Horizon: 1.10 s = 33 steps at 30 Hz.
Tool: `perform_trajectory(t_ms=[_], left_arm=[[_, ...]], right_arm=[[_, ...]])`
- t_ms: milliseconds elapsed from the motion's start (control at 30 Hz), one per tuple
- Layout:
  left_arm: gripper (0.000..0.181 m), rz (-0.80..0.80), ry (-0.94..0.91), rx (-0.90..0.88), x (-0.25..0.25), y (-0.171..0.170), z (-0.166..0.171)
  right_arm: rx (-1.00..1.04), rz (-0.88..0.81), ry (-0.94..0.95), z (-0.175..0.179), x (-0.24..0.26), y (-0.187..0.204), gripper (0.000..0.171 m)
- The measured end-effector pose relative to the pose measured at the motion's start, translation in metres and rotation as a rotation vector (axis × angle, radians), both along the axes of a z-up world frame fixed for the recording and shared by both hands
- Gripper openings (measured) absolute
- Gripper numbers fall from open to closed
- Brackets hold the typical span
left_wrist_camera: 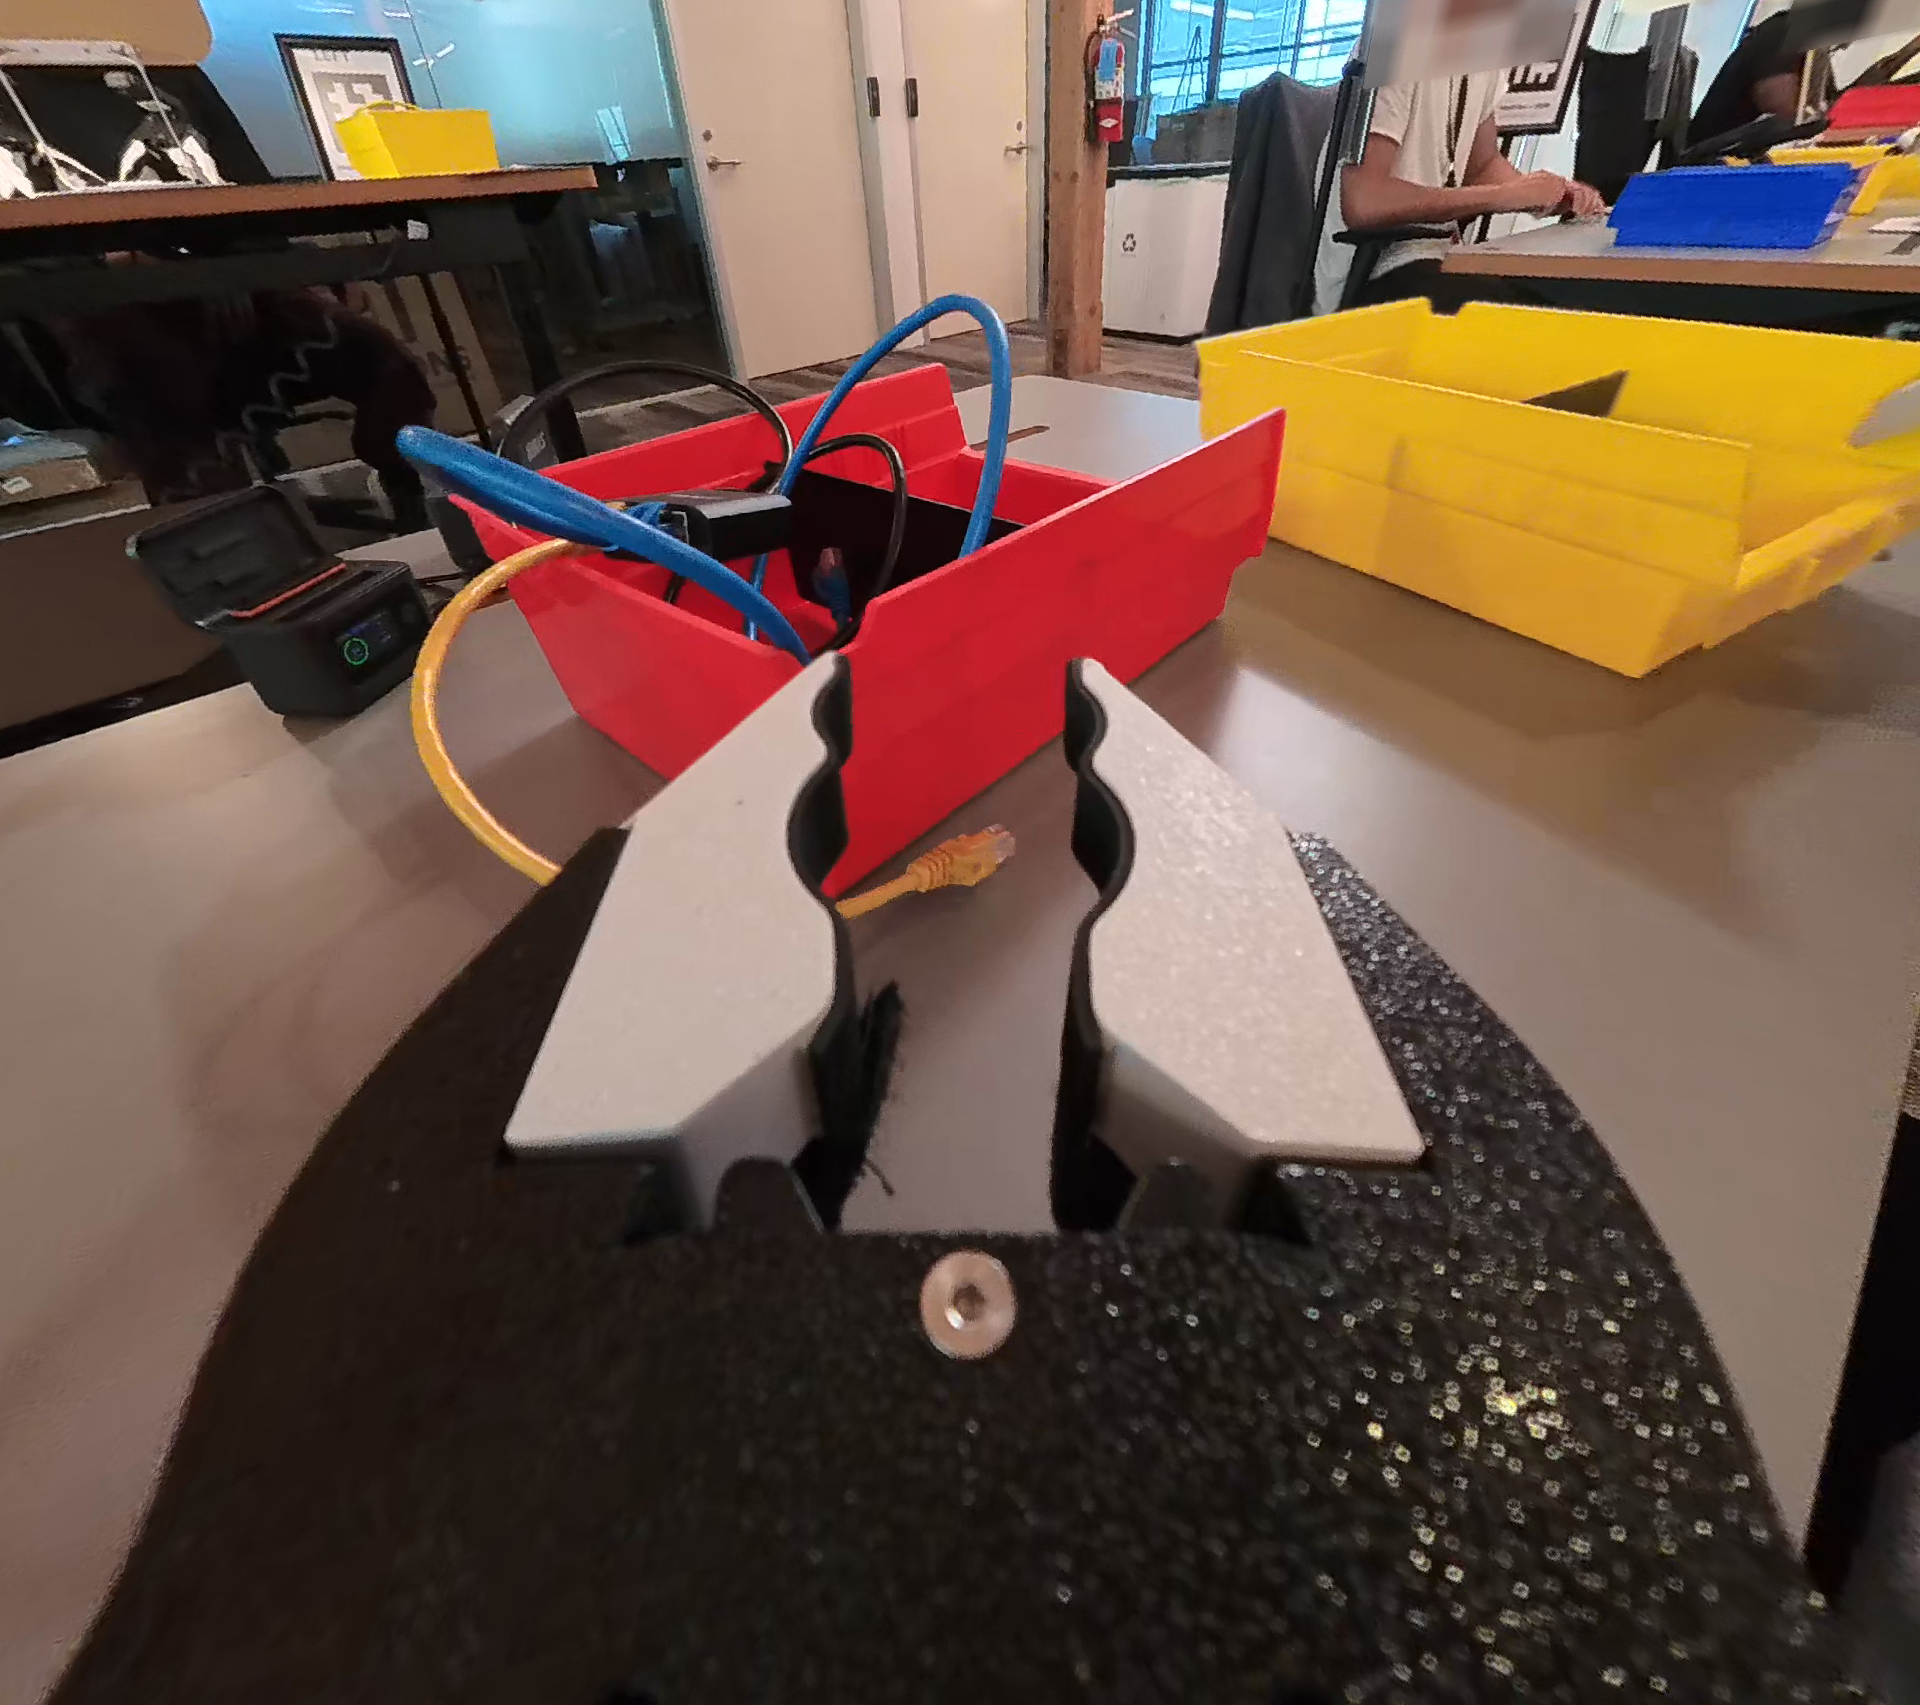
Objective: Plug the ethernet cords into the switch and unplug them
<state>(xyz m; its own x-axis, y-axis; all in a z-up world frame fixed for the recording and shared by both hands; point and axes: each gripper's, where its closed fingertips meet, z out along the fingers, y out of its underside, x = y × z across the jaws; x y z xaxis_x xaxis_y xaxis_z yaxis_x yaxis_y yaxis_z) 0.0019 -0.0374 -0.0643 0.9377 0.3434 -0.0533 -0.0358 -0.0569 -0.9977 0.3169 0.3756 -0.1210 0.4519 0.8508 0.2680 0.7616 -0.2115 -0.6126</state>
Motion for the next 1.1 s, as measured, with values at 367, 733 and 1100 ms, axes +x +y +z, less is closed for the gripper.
perform_trajectory(t_ms=[367, 733, 1100], left_arm=[[0.038, 0.031, 0.014, 0.006, -0.011, -0.010, 0.004], [0.041, 0.097, -0.038, 0.068, -0.025, -0.019, 0.004], [0.041, 0.119, -0.015, 0.062, -0.032, -0.026, 0.004]], right_arm=[[0.379, -0.104, 0.206, 0.047, -0.021, 0.042, 0.044], [0.718, 0.757, 0.622, 0.146, -0.155, -0.194, 0.040], [0.166, 0.962, 0.296, 0.041, -0.308, -0.228, 0.068]])
